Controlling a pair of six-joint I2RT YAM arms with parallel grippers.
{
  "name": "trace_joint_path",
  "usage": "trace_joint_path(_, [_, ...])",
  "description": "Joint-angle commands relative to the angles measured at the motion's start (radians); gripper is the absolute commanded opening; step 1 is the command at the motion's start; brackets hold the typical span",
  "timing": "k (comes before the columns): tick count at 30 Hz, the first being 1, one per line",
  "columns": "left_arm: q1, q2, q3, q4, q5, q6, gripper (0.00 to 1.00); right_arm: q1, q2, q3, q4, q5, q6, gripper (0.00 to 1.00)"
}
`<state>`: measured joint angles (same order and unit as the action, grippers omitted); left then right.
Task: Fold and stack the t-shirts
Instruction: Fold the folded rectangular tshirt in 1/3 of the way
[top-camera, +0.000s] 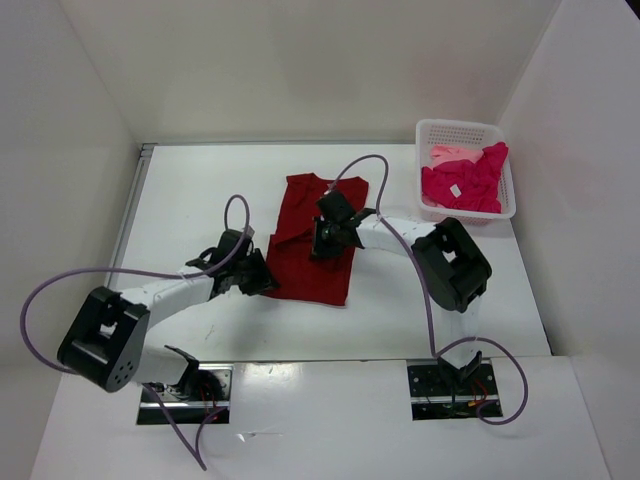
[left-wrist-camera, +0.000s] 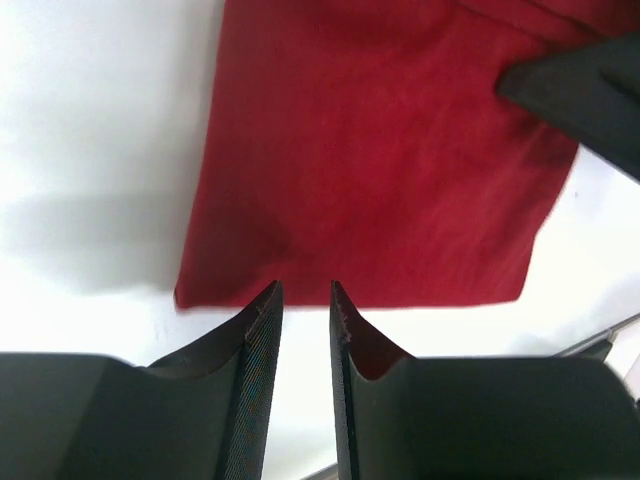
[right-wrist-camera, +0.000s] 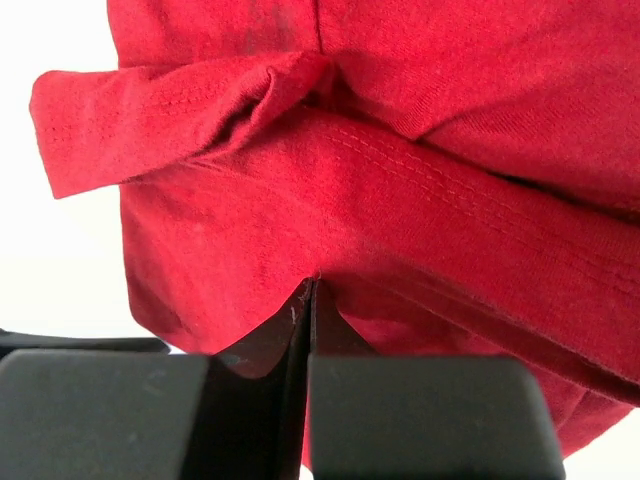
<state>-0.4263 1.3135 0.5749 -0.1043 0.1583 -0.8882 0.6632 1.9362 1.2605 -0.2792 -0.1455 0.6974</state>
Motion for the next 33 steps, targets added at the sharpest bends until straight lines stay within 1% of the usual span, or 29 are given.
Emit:
trace_joint_path(1, [0.000, 0.090, 0.036, 0.035, 0.027, 0.029, 0.33, 0.006, -0.006, 0.017, 0.020, 0.022, -0.023, 0.00])
trace_joint_path(2, [0.000, 0.123, 0.036, 0.047, 0.035, 0.029, 0.33, 0.006, 0.003, 0.030, 0.020, 0.033, -0.032, 0.00])
trace_joint_path(5, [0.000, 0.153, 0.021, 0.067, 0.035, 0.029, 0.33, -0.009, 0.059, 0.093, 0.009, 0.041, -0.041, 0.00])
trace_joint_path(9, [0.000, 0.153, -0.011, 0.058, 0.027, 0.038, 0.34, -0.042, 0.114, 0.177, -0.012, 0.063, -0.052, 0.00])
trace_joint_path(11, [0.000, 0.153, -0.024, 0.048, 0.026, 0.038, 0.34, -0.054, 0.115, 0.208, -0.012, 0.076, -0.060, 0.00])
trace_joint_path(15, [0.000, 0.133, -0.044, 0.048, 0.019, 0.038, 0.34, -0.109, 0.135, 0.267, -0.012, 0.098, -0.061, 0.00])
trace_joint_path(18, [0.000, 0.107, -0.044, 0.037, 0.017, 0.038, 0.34, -0.152, 0.155, 0.348, -0.050, 0.101, -0.072, 0.00])
trace_joint_path(19, [0.000, 0.099, -0.044, 0.029, 0.017, 0.038, 0.34, -0.155, 0.155, 0.381, -0.064, 0.085, -0.079, 0.00])
trace_joint_path(21, [0.000, 0.074, -0.044, 0.014, 0.006, 0.032, 0.34, -0.155, 0.131, 0.396, -0.078, 0.052, -0.095, 0.00])
trace_joint_path(23, [0.000, 0.056, -0.044, 0.014, 0.006, 0.028, 0.35, -0.140, 0.079, 0.364, -0.093, 0.022, -0.095, 0.00])
trace_joint_path(28, [0.000, 0.007, -0.044, -0.002, -0.010, 0.018, 0.35, -0.038, -0.050, 0.141, -0.068, -0.050, -0.063, 0.00])
trace_joint_path(29, [0.000, 0.003, -0.044, -0.006, -0.014, 0.018, 0.35, -0.016, -0.062, 0.098, -0.050, -0.072, -0.051, 0.00])
trace_joint_path(33, [0.000, 0.003, -0.053, -0.006, -0.014, 0.018, 0.35, 0.036, -0.074, 0.019, -0.020, -0.084, -0.036, 0.00])
